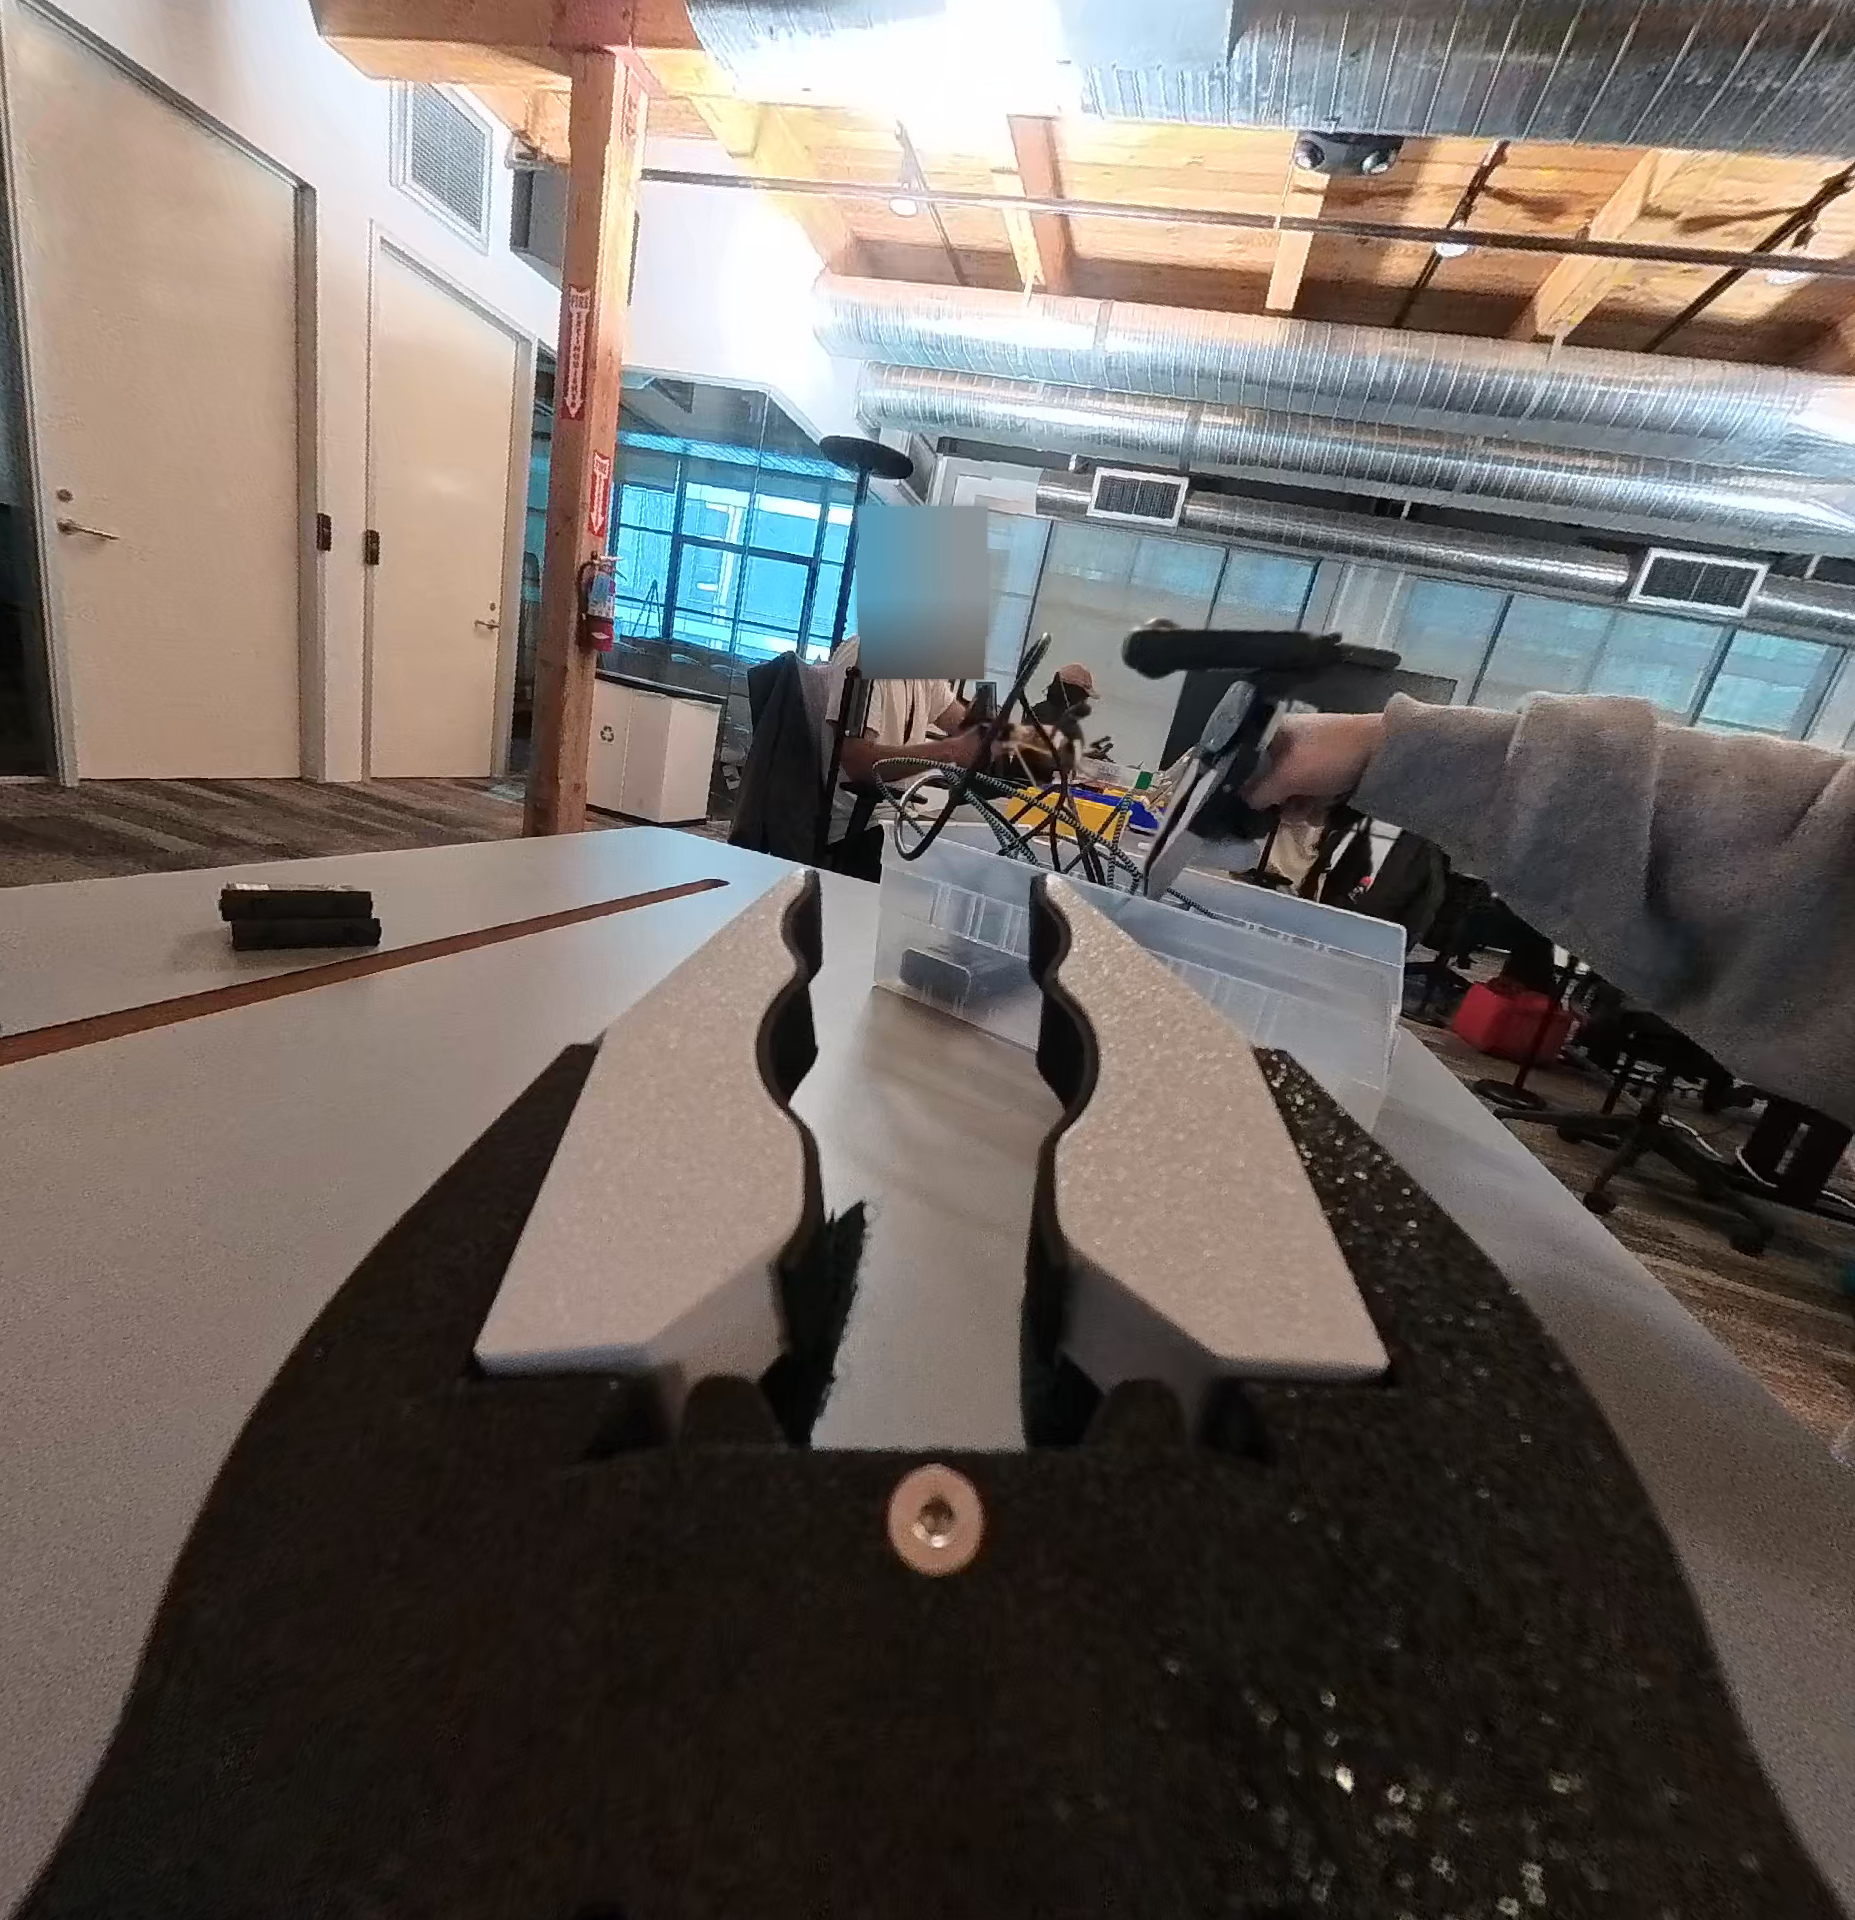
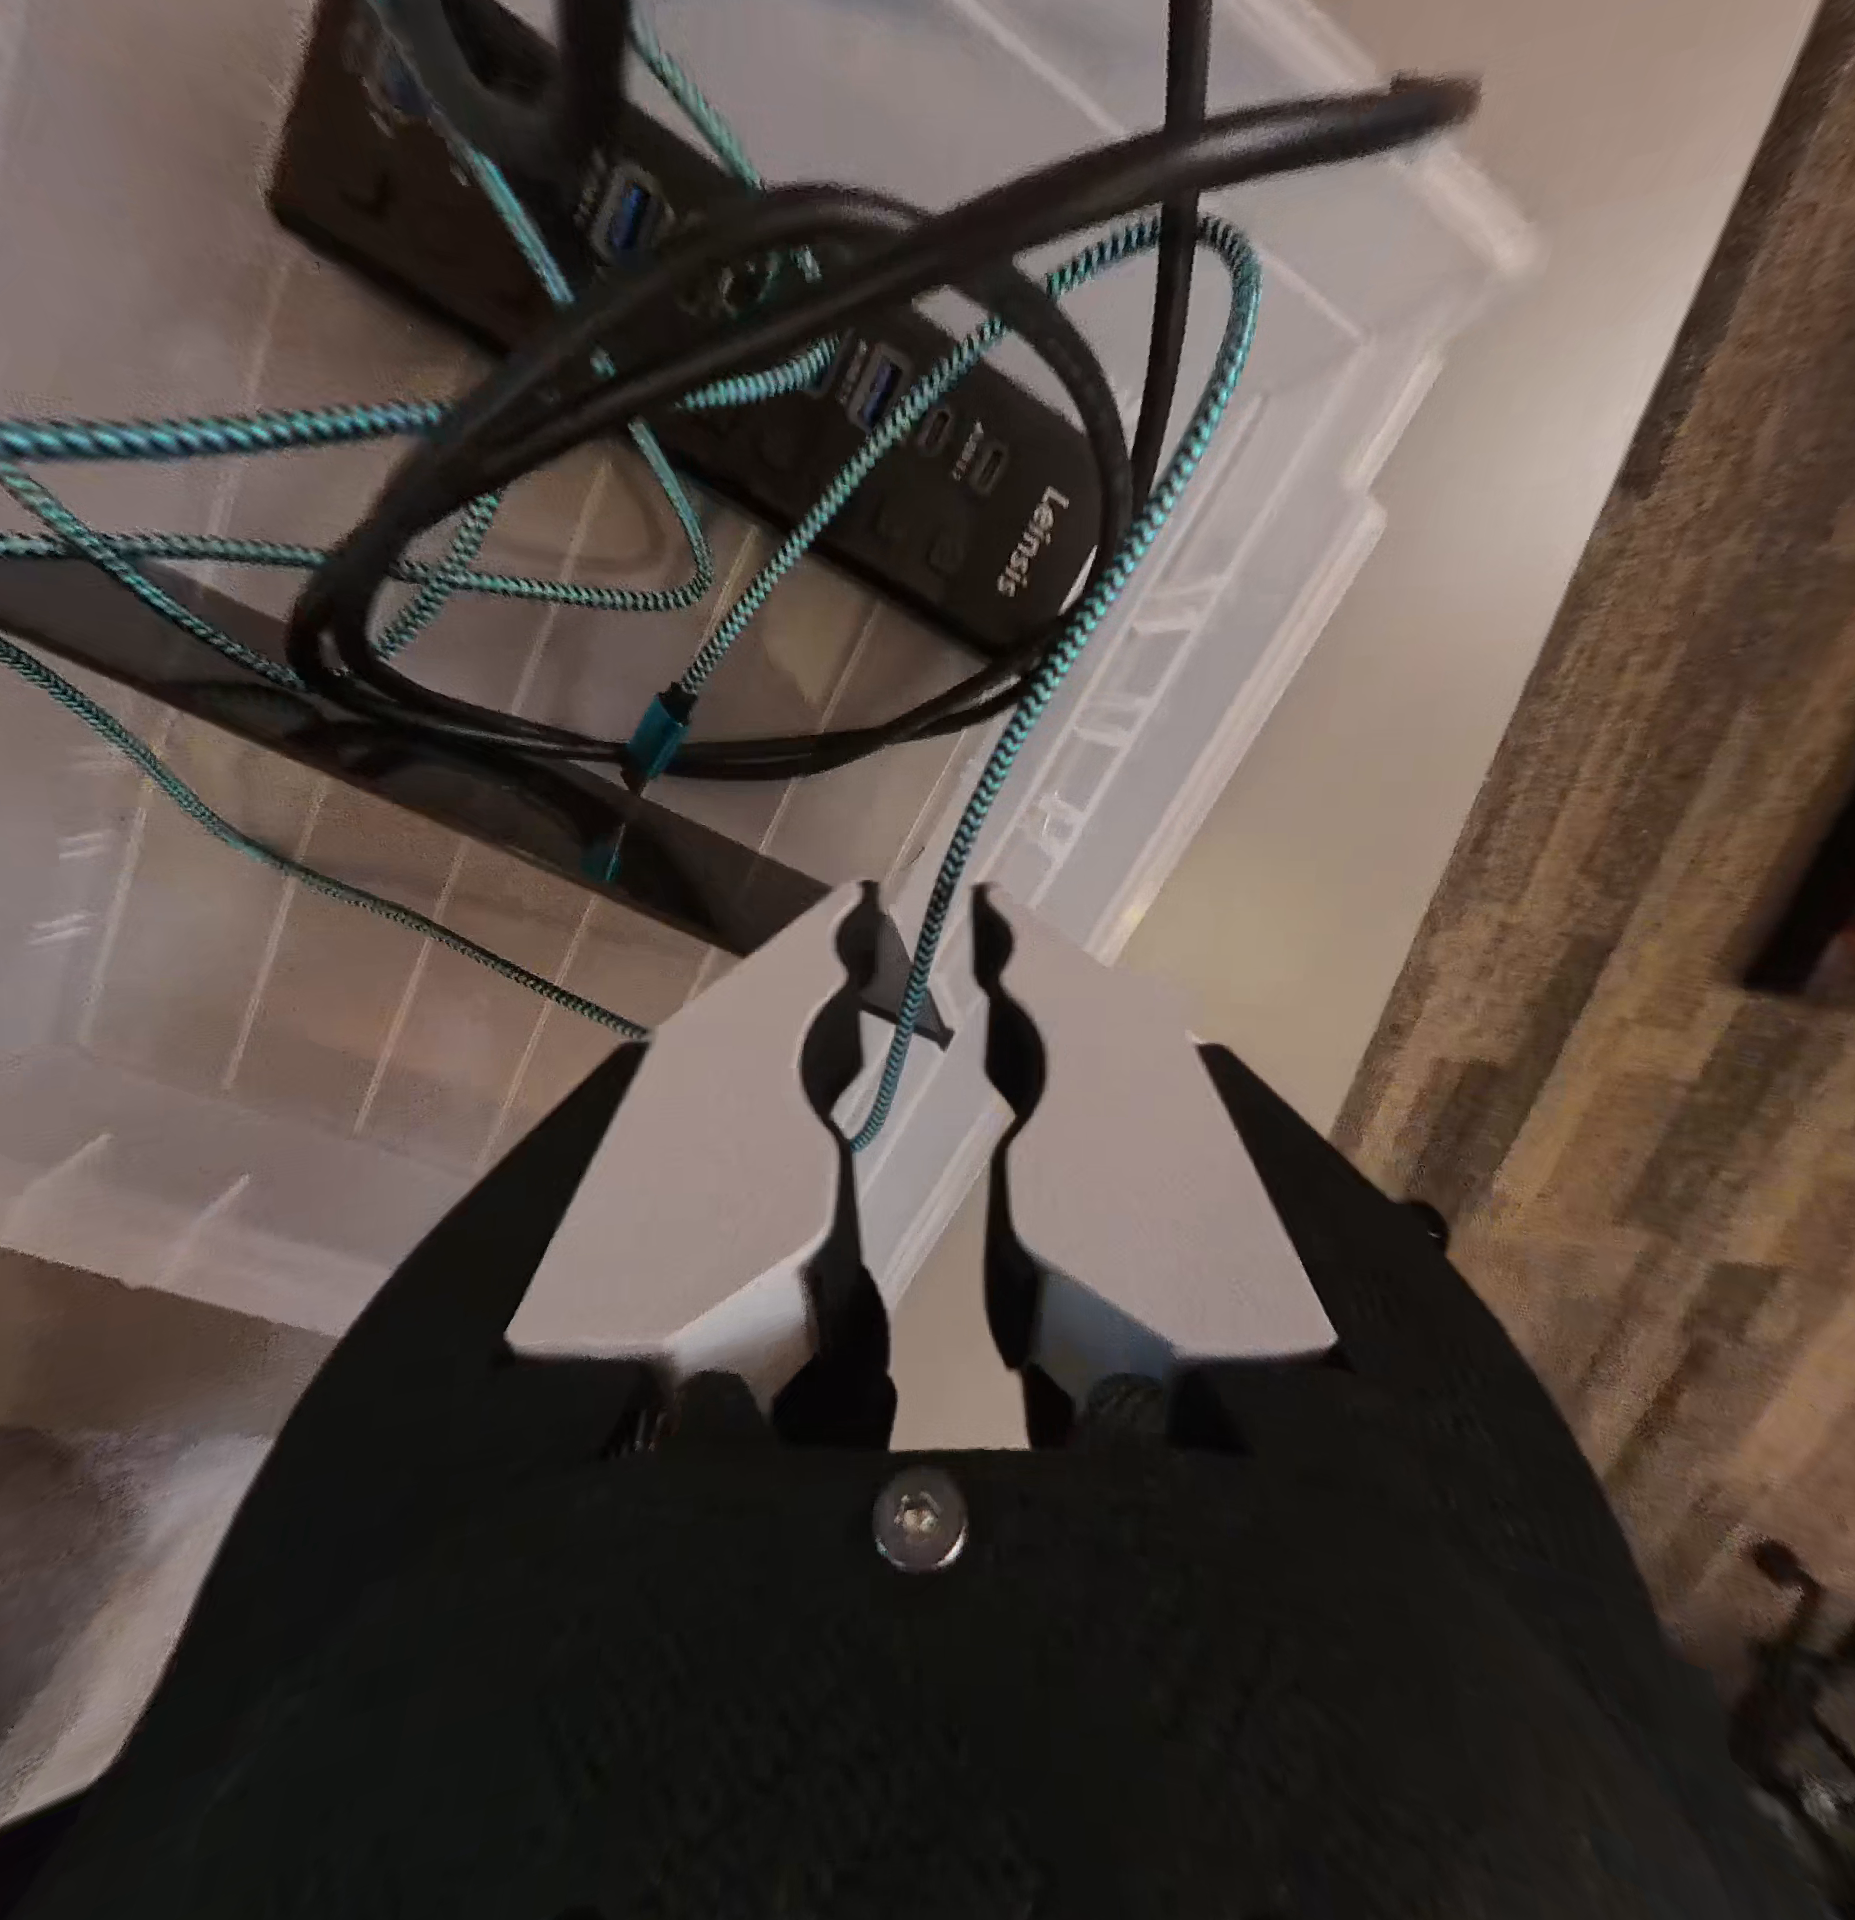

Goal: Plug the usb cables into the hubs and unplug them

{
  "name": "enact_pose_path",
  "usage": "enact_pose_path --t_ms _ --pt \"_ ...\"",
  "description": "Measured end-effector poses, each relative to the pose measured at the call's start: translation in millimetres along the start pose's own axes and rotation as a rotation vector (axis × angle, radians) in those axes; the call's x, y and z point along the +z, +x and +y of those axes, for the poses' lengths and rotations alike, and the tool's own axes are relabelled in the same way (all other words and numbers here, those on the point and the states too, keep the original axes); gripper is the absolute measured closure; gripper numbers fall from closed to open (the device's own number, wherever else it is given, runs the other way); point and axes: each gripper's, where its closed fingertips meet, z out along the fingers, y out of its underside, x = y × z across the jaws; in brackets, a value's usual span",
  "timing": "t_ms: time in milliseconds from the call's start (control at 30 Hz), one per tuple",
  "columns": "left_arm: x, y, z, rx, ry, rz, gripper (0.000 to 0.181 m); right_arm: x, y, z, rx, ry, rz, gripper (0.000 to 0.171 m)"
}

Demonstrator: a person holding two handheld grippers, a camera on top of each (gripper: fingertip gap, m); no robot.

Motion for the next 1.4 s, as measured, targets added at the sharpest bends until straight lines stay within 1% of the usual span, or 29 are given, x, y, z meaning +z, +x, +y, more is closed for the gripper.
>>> enact_pose_path --t_ms 33,67,133,200,267,333,467,533,600,667,733,800,833,867,933,967,1033,1100,1167,1233,1300,1333,1400 --pt "0.0 -0.1 0.0 0.000 0.000 0.000 0.144 1.4 0.6 3.6 0.003 -0.035 0.002 0.169" --pt "0.0 0.0 0.0 0.000 0.000 0.000 0.144 0.5 -1.4 3.9 0.018 -0.048 -0.015 0.171" --pt "0.0 -0.2 0.1 -0.001 0.000 -0.001 0.144 -10.4 -16.8 -8.9 0.098 0.004 -0.143 0.171" --pt "0.1 -0.4 0.1 -0.002 0.000 -0.001 0.144 -32.5 -31.6 -31.7 0.167 0.115 -0.296 0.171" --pt "0.3 -0.4 0.3 -0.003 -0.001 0.000 0.144 -55.8 -35.3 -54.6 0.211 0.234 -0.390 0.171" --pt "0.5 -0.3 0.5 -0.004 -0.003 0.001 0.144 -73.1 -30.1 -75.7 0.227 0.351 -0.412 0.171" --pt "0.7 -0.4 0.7 -0.005 -0.004 0.002 0.144 -107.0 -16.2 -120.9 0.234 0.665 -0.393 0.171" --pt "0.7 -0.3 0.7 -0.004 -0.004 0.003 0.144 -125.8 -7.1 -139.0 0.222 0.833 -0.350 0.171" --pt "0.8 -0.3 0.8 -0.005 -0.004 0.003 0.144 -139.8 6.2 -150.9 0.166 0.980 -0.220 0.171" --pt "1.0 -0.1 0.9 -0.004 -0.005 0.004 0.144 -146.5 17.6 -156.8 0.054 1.077 -0.019 0.171" --pt "0.9 -0.2 0.9 -0.004 -0.005 0.004 0.144 -145.7 21.4 -156.2 -0.143 1.116 0.248 0.171" --pt "0.9 -0.2 1.0 -0.004 -0.005 0.004 0.144 -136.5 15.9 -151.7 -0.395 1.083 0.540 0.171" --pt "0.9 -0.2 1.0 -0.004 -0.005 0.004 0.144 -125.7 8.3 -148.7 -0.535 1.030 0.650 0.171" --pt "1.0 -0.3 1.1 -0.004 -0.006 0.004 0.144 -110.4 0.4 -144.7 -0.661 0.958 0.723 0.171" --pt "0.9 -0.3 1.0 -0.005 -0.006 0.004 0.144 -76.4 -15.0 -134.4 -0.845 0.825 0.749 0.171" --pt "0.9 -0.4 1.1 -0.005 -0.006 0.004 0.144 -60.4 -20.2 -127.9 -0.902 0.765 0.724 0.171" --pt "1.2 -0.2 1.2 -0.005 -0.006 0.005 0.144 -34.3 -25.0 -113.6 -0.924 0.656 0.616 0.171" --pt "1.2 -0.4 1.4 -0.005 -0.007 0.005 0.144 -17.5 -35.9 -99.4 -0.839 0.580 0.386 0.171" --pt "1.2 -0.4 1.5 -0.005 -0.007 0.005 0.144 -9.0 -40.6 -87.0 -0.719 0.478 0.195 0.171" --pt "1.2 -0.5 1.5 -0.004 -0.007 0.004 0.144 -1.7 -40.4 -74.0 -0.626 0.366 0.074 0.171" --pt "1.0 -0.7 1.3 -0.003 -0.006 0.003 0.144 1.0 -38.2 -62.1 -0.558 0.260 0.015 0.171" --pt "0.9 -1.0 1.1 -0.003 -0.005 0.000 0.144 -3.5 -35.9 -60.0 -0.528 0.233 0.015 0.166" --pt "0.8 -1.8 1.1 -0.004 -0.005 -0.005 0.144 -24.0 -33.7 -61.7 -0.398 0.216 0.019 0.127"
